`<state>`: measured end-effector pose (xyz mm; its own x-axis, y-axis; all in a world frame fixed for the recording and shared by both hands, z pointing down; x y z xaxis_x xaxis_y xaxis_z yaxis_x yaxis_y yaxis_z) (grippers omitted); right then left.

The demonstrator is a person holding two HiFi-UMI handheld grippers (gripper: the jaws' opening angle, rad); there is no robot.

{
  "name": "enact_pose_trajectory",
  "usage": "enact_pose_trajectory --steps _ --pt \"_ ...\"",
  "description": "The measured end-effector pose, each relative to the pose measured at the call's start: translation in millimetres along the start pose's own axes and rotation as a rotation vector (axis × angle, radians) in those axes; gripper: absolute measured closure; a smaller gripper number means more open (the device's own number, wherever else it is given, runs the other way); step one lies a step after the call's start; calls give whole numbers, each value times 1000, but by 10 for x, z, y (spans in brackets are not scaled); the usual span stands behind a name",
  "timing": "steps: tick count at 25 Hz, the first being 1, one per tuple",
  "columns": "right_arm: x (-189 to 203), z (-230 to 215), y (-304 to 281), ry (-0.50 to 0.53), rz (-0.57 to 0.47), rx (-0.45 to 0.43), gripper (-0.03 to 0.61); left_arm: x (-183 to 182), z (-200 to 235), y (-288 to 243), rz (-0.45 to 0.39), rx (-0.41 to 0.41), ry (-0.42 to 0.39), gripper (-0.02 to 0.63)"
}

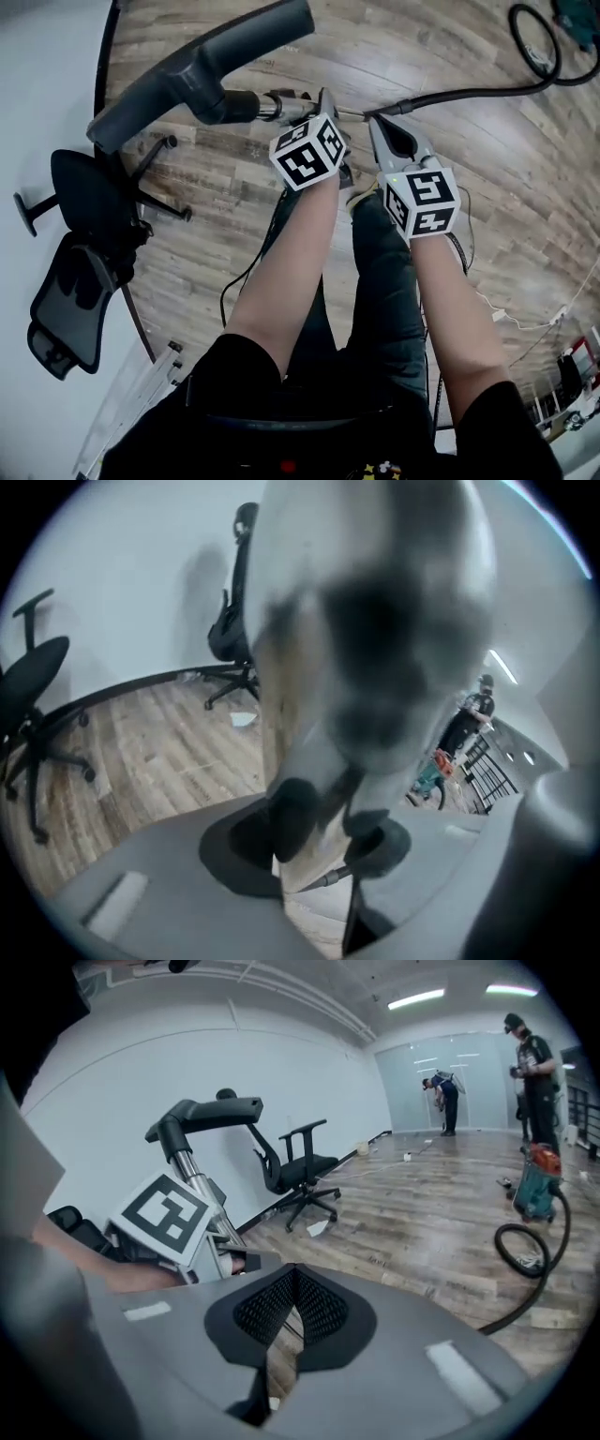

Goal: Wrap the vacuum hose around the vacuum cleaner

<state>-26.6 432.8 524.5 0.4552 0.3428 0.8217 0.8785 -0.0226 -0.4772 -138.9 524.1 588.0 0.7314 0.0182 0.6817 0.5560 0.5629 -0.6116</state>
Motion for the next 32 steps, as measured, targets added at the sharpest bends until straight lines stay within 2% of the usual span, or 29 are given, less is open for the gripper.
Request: enact_pose_trajectory --steps 5,10,14,19,23,27,32 --pt "-1103 -7 454 -10 -174 102 555 -1069 -950 638 -104 145 -162 462" --pt "-2119 24 1114 -6 -359 169 555 -1856 -1855 1315 -196 289 -283 462" --pt "-2815 -193 1591 14 -506 240 555 -2332 -2725 1602 -284 353 -395 462" --pt "-3346 -729 2416 -7 -641 353 555 -2571 -3863 1972 -376 438 -527 462" --pt "-3504 -1015 2995 25 -685 389 555 -2526 -4501 2289 -437 522 -600 462" --pt "-3612 -1212 3377 45 -731 428 555 -2419 -4919 2396 -465 594 -654 462" --pt "-3511 -1353 3553 39 -753 464 555 -2174 -5114 2295 -421 638 -715 462"
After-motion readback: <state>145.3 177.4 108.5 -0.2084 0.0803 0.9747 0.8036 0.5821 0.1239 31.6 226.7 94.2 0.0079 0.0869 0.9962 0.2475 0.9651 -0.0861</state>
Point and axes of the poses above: the fingertips, and each gripper's own axes: y backward along the fingers, z to its left, x out of its underside, the point moved 5 cm from there along y, backward along the fingers, and after that the axes turned 10 degrees about -z, right-handed, at the moved point
